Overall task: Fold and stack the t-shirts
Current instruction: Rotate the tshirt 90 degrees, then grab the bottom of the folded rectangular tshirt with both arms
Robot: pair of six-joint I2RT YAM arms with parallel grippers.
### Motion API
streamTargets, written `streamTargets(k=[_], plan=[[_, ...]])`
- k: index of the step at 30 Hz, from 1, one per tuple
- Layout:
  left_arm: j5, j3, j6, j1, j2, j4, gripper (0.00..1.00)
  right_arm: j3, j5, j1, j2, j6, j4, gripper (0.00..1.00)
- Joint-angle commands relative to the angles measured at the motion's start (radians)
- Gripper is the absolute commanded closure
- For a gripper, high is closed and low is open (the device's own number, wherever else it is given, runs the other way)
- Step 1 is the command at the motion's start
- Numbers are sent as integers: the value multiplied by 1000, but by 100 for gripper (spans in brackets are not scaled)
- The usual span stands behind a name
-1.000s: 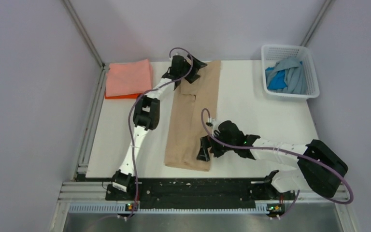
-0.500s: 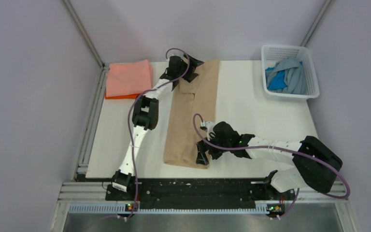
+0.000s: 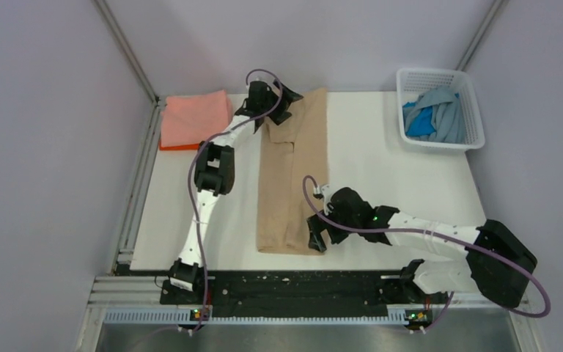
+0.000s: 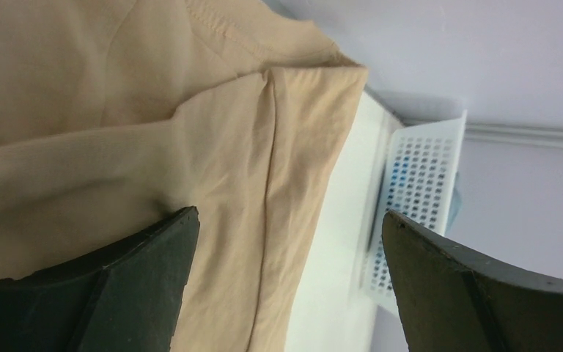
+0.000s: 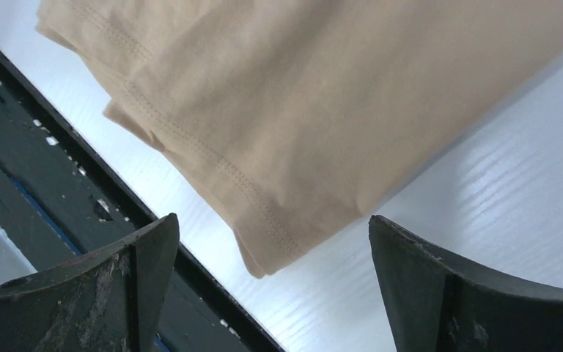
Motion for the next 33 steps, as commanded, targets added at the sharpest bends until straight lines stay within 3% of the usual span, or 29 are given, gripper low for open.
streamTargets(k=[1,5,8,13,16,18,21,25,30,33], plan=[[28,-37,184,23,-214,-154,1,54,66,6,-144,1,-31,1],[32,-152,301,3,-460,-247,1,29,108,4,-249,100,-9,1],[-23,-356,403,-28,-690,-319,1,3,125,4,-295,166,-27,1],[-285,-853,494,-126,-1120,-397,1,-19,146,1,-289,253,-80,1],[-505,-1183,431,-228,-1356,-438,1,-25,184,2,-248,325,-100,7],[-565,-1347,362,-287,-1481,-469,1,-33,174,6,-208,370,-74,13],[-551,-1545,283,-344,-1619,-516,1,-51,96,10,-137,414,-20,22],[-432,-1751,197,-400,-1741,-523,3,-78,72,22,-79,469,-1,30],[-271,-1930,162,-427,-1777,-371,5,-127,127,28,-68,518,6,40],[-260,-1981,146,-430,-1752,-312,9,-151,136,28,-64,525,20,49]])
